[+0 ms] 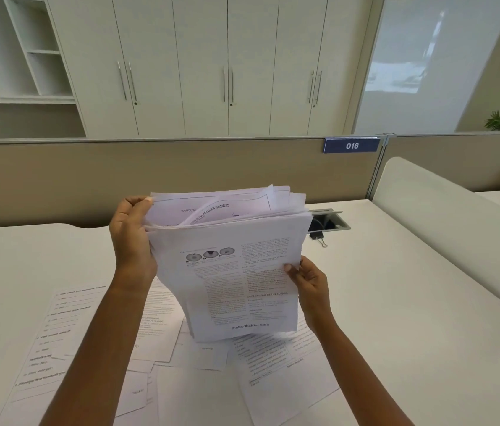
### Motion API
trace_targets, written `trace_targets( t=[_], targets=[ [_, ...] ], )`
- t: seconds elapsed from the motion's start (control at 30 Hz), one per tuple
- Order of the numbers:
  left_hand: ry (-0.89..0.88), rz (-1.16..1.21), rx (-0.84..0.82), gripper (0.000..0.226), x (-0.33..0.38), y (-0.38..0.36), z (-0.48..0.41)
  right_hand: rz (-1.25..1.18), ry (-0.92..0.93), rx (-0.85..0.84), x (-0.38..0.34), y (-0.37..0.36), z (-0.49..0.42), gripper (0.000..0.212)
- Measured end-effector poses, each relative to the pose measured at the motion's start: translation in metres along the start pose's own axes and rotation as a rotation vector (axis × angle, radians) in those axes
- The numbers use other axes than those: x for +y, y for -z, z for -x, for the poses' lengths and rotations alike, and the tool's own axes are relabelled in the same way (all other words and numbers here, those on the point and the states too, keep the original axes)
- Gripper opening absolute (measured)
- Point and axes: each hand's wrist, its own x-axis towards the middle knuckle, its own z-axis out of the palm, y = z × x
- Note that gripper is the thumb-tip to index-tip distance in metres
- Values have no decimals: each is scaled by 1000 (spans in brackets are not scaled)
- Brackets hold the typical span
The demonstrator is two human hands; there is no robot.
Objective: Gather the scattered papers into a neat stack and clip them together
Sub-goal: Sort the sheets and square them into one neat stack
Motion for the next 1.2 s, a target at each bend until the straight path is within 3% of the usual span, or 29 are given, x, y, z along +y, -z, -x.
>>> trace_targets(
  t=[0.17, 0.27, 0.33, 0.47, 0.53, 0.7, 0.83, 1.0, 1.07, 1.2],
  targets=[
    [-41, -137, -160, 25, -6, 5, -2, -74, -10, 97, 0, 0, -1, 22],
    [-29, -107, -287, 39, -17, 12, -1, -118, -28, 143, 2, 1, -1, 21],
    [-48, -112, -398, 57, -26, 18, 3, -128, -26, 145, 3, 3, 0, 21],
    [-19, -252, -474, 118, -48, 27, 10, -163, -56, 155, 5, 8, 1, 22],
    [53, -267, -493, 128, -56, 28, 14, -189, -65, 139, 5, 10, 1, 21],
    [151, -256, -522, 91, -69, 25, 25, -194, -70, 25, 3, 13, 0, 19],
    [4, -369, -361, 32, -68, 11, 31, -39, -34, -61, 0, 10, 1, 21],
    [-115, -299, -140, 15, -66, 5, 37, -24, 16, 50, -3, 2, -2, 18],
    [-71, -253, -147, 31, -71, 13, 43, -81, -10, 19, -1, 2, 0, 15],
    [109, -361, -241, 104, -104, 37, 69, 62, -118, -76, 16, 7, 10, 30]
  ],
)
